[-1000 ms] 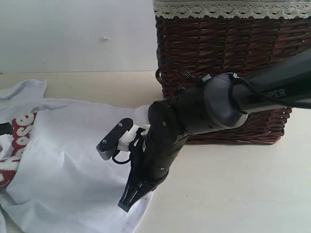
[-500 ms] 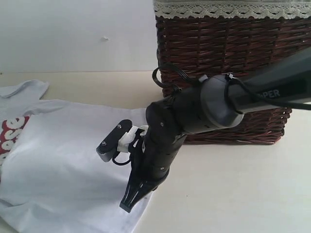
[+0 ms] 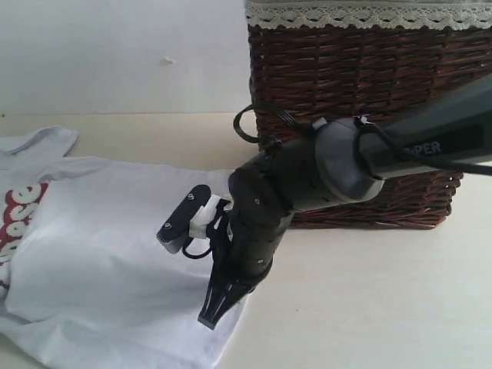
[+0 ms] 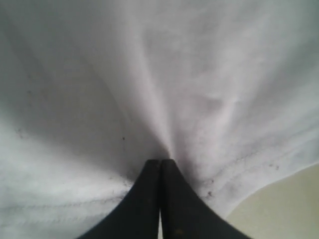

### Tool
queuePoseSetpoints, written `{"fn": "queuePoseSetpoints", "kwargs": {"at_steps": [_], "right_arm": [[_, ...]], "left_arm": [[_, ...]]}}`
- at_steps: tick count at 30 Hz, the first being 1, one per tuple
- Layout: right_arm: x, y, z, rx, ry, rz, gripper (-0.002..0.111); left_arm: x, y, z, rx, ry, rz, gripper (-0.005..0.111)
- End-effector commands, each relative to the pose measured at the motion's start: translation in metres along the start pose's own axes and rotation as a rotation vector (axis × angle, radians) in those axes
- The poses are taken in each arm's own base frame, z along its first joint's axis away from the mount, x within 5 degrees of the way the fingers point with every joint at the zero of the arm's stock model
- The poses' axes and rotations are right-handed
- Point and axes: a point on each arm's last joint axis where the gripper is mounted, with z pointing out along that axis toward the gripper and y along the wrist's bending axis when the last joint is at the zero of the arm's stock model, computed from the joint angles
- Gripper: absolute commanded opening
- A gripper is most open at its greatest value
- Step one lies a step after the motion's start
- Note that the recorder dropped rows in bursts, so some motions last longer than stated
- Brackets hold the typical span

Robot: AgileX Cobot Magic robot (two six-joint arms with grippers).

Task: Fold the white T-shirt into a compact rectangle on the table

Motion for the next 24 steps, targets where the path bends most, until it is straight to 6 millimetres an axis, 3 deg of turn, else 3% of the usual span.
{"fn": "queuePoseSetpoints", "kwargs": {"at_steps": [1, 3, 5, 11, 18, 24], "right_arm": [[-0.007, -0.004, -0.041, 0.02, -0.102, 0.012, 0.0], [-0.011, 0.0, -0.059, -0.021, -0.159, 0.028, 0.0], [-0.013, 0.015, -0.06, -0.121, -0.167, 0.007, 0.0], [-0.014, 0.053, -0.035, -0.18, -0.096, -0.121, 0.0], [-0.002, 0.052, 0.007, -0.162, 0.037, -0.123, 0.0], [0.008, 0.044, 0.019, -0.109, 0.125, -0.117, 0.0]], "left_arm": [[0.027, -0.016, -0.018, 0.052, -0.023, 0.027, 0.0], [0.047, -0.016, -0.011, 0.059, 0.051, 0.015, 0.0], [0.067, -0.015, -0.005, 0.053, 0.139, 0.019, 0.0], [0.093, -0.018, 0.007, 0.052, 0.233, 0.026, 0.0], [0.09, -0.017, 0.01, 0.044, 0.178, 0.023, 0.0], [0.075, -0.003, 0.006, -0.075, 0.13, 0.024, 0.0]]}}
